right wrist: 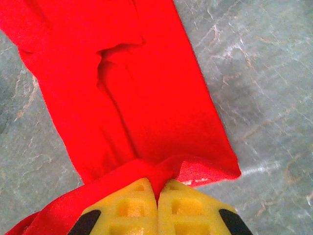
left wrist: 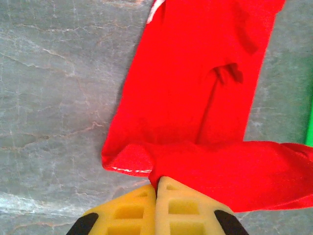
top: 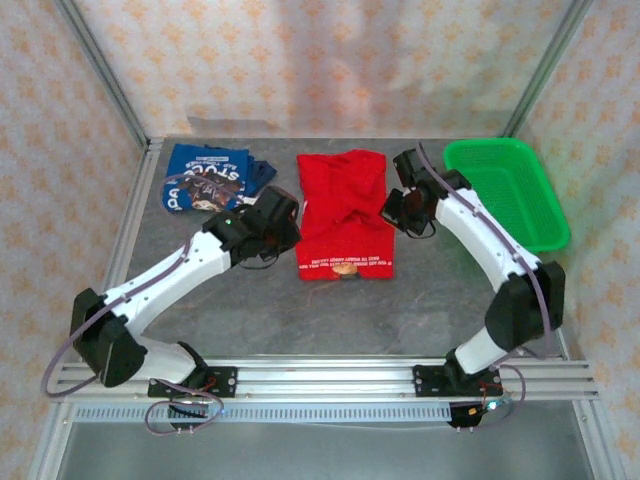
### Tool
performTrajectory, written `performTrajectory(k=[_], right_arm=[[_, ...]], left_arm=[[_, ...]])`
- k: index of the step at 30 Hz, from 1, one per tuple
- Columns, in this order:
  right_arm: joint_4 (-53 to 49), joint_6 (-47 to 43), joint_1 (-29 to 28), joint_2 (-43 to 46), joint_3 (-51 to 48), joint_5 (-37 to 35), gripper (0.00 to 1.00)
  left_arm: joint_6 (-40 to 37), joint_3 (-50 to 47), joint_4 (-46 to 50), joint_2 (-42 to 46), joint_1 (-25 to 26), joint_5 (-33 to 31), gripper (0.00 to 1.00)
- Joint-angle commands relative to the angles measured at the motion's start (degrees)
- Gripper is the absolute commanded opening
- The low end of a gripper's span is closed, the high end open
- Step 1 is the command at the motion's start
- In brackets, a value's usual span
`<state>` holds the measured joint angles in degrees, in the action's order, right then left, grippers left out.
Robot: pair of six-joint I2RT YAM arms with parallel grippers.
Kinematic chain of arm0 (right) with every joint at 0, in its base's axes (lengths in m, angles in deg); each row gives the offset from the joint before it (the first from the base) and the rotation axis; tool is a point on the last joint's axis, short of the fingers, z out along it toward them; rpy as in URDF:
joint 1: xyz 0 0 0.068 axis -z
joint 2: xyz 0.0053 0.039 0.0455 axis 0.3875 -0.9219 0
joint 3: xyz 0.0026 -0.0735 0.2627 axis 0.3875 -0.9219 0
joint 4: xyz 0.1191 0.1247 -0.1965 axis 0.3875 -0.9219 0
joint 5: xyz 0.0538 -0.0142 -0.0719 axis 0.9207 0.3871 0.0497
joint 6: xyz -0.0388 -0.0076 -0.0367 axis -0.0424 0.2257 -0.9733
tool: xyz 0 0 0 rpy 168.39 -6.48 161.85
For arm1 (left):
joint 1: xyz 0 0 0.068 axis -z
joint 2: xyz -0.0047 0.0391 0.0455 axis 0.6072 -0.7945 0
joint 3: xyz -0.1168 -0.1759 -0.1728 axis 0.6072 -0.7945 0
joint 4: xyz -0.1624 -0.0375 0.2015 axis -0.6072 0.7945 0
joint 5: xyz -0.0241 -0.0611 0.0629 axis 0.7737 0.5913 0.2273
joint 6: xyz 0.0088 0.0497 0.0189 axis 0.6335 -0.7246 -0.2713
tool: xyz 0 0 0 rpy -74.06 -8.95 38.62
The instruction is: Fold and stack the t-shirts
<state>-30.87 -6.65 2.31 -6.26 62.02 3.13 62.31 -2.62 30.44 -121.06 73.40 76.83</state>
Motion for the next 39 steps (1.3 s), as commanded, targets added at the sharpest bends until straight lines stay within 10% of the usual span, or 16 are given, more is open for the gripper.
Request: performTrajectory(k=[1, 14, 22, 32, 39], right_arm=[[0.8, -3.5, 2.4, -4.4, 2.9, -0.8, 0.0], [2.5, -8.4, 4.9, -26.5, 16.1, 0.7, 0.05], [-2.8, -11.6, 7.6, -27.0, 31.4, 0.4, 0.6], [6.1, -8.7, 7.6, 4.0, -5.8, 9.3, 0.66], [18.1, -3.4, 7.2, 15.8, -30.8, 15.7, 0.55]], left_arm=[[-6.5, 3.0, 0.7, -4.0, -2.9, 2.8, 0.0], [-14.6, 18.4, -1.3, -29.7, -8.1, 7.7, 0.0], [-14.3, 36.4, 1.8, -32.0, -12.5, 8.4, 0.7], [-13.1, 13.6, -0.5, -11.5, -8.0, 11.1, 0.73], [-6.3, -11.2, -12.6, -3.6, -0.2, 12.8, 0.42]])
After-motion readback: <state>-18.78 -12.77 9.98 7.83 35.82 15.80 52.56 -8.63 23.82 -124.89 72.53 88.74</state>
